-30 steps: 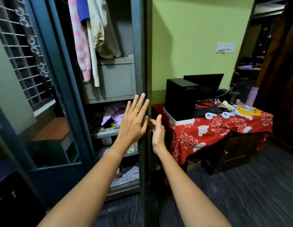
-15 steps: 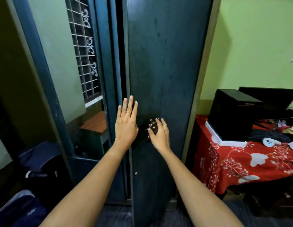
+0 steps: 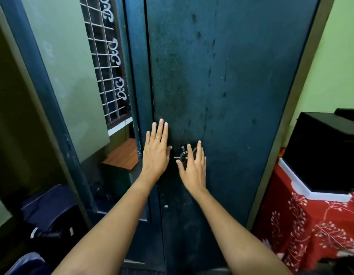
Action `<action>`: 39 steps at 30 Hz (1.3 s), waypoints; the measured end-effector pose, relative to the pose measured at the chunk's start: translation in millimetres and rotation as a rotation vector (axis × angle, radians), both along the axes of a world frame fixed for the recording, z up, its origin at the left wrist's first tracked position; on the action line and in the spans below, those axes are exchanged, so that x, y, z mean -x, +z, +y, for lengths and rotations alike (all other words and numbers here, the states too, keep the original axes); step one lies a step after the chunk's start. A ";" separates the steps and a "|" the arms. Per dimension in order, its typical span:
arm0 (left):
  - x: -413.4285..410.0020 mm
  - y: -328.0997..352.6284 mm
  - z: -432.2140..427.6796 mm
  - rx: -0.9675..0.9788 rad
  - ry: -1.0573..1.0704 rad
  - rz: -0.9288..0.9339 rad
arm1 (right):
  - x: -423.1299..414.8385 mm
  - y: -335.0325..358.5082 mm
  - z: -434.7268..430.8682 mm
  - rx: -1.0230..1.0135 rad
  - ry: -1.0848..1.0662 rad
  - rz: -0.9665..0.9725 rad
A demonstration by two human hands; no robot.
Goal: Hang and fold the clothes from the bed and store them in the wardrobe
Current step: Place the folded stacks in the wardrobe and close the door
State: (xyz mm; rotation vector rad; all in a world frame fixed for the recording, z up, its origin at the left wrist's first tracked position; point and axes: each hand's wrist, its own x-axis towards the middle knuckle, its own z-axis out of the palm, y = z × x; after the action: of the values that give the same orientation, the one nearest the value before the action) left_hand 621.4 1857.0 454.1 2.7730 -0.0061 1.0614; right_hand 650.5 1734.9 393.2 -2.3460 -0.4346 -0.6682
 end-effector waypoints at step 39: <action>-105.7 -15.9 36.2 0.177 -0.130 -0.009 | -94.7 -28.1 36.5 0.172 0.006 -0.463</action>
State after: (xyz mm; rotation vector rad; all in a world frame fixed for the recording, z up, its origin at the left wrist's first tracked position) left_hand 727.1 1893.2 438.2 2.5722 -0.0878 0.9916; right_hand 745.2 1771.4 365.1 -2.3356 -0.7250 -1.2214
